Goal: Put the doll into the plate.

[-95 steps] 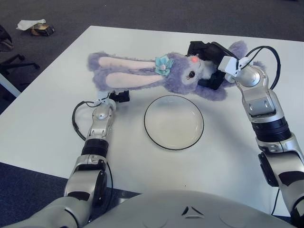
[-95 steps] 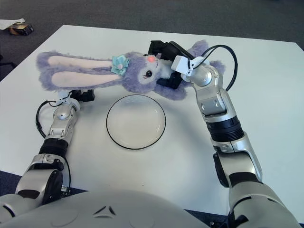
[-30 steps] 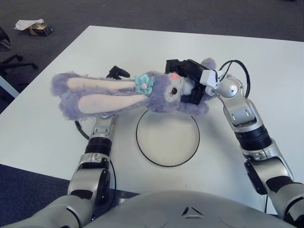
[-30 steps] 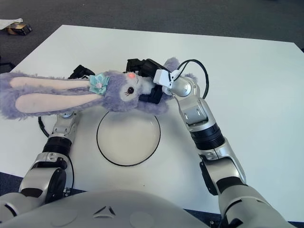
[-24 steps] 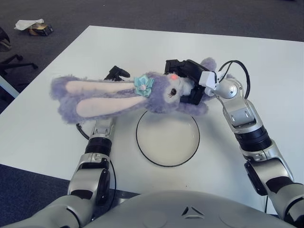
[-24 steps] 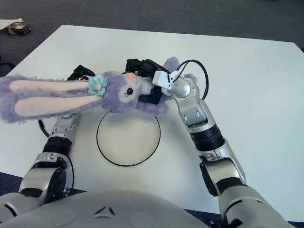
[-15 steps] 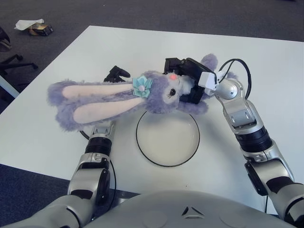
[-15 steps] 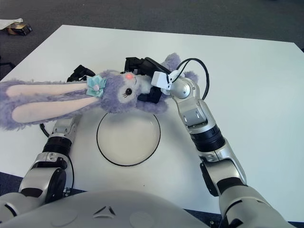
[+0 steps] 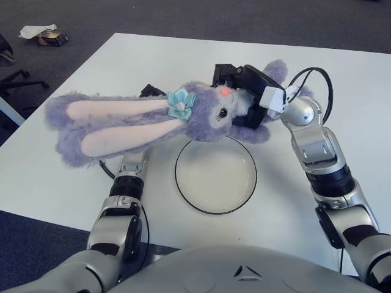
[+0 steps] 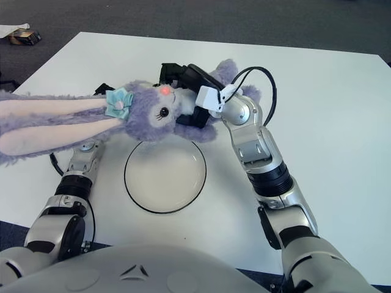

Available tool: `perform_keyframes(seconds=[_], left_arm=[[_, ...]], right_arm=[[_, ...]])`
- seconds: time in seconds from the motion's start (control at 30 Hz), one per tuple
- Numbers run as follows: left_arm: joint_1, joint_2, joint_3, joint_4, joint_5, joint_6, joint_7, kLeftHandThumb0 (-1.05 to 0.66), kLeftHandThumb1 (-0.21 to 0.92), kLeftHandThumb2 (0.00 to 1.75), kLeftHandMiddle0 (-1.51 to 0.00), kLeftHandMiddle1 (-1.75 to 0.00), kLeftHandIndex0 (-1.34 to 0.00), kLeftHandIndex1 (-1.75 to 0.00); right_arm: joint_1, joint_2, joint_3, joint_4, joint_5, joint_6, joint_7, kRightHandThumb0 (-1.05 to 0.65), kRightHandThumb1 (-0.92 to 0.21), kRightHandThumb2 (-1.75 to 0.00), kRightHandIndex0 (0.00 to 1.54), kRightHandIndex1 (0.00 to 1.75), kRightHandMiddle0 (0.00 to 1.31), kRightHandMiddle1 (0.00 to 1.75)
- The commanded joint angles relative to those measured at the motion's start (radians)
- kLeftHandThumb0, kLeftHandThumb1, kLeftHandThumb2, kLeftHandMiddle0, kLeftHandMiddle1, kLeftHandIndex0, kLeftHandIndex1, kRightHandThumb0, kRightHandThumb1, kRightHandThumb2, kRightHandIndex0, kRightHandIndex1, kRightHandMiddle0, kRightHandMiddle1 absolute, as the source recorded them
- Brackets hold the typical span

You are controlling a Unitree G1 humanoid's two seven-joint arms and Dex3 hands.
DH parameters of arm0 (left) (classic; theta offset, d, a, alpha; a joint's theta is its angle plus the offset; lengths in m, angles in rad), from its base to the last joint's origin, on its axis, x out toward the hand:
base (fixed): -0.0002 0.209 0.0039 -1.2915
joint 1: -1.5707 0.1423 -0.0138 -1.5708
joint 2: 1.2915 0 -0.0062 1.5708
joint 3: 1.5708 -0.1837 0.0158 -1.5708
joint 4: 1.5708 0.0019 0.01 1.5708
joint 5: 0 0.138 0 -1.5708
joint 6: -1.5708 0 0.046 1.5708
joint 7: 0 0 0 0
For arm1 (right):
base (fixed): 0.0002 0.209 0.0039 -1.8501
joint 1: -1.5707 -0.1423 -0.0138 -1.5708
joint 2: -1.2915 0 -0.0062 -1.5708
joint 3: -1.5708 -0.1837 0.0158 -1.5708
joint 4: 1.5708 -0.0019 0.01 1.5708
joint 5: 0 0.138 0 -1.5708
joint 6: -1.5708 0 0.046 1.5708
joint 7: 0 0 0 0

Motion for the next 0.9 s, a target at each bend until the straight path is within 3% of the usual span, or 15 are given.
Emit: perform_keyframes(seconds=[0.0,0.2,0.6,0.87], left_arm=[[0.065,-0.014,-0.005,0.068,-0.003,0.021,-0.010,-0.01,0.22,1.44,-0.57,-1.75,-0.56,-1.75],[0.058,-0.011,-0.005,0.081,-0.004,0.018,-0.013,-0.01,0.22,1.43,-0.57,-1.75,-0.56,-1.75],[0.045,-0.008,-0.001,0.110,-0.006,0.002,-0.020,-0.01,0.23,1.43,-0.57,-1.75,-0.55,-1.75],[0.045,-0.007,0.000,0.106,-0.004,0.017,-0.022,-0.01,0.22,1.43,-0.57,-1.75,-0.56,-1.75]], right_arm=[[-0.026,0.008,-0.020,-0.027,0.013,0.010,-0.008,0.00,0.07,-1.73,0.93,1.67,0.66,1.75],[-0.037,-0.005,-0.024,-0.040,-0.002,-0.029,-0.018,0.00,0.07,-1.73,0.93,1.68,0.66,1.75],[-0.064,-0.012,-0.040,-0.071,0.038,0.018,0.028,0.00,0.07,-1.74,0.93,1.69,0.66,1.75],[-0.041,-0.011,-0.044,-0.113,0.085,0.082,0.055,0.00,0.07,-1.74,0.92,1.70,0.66,1.75]])
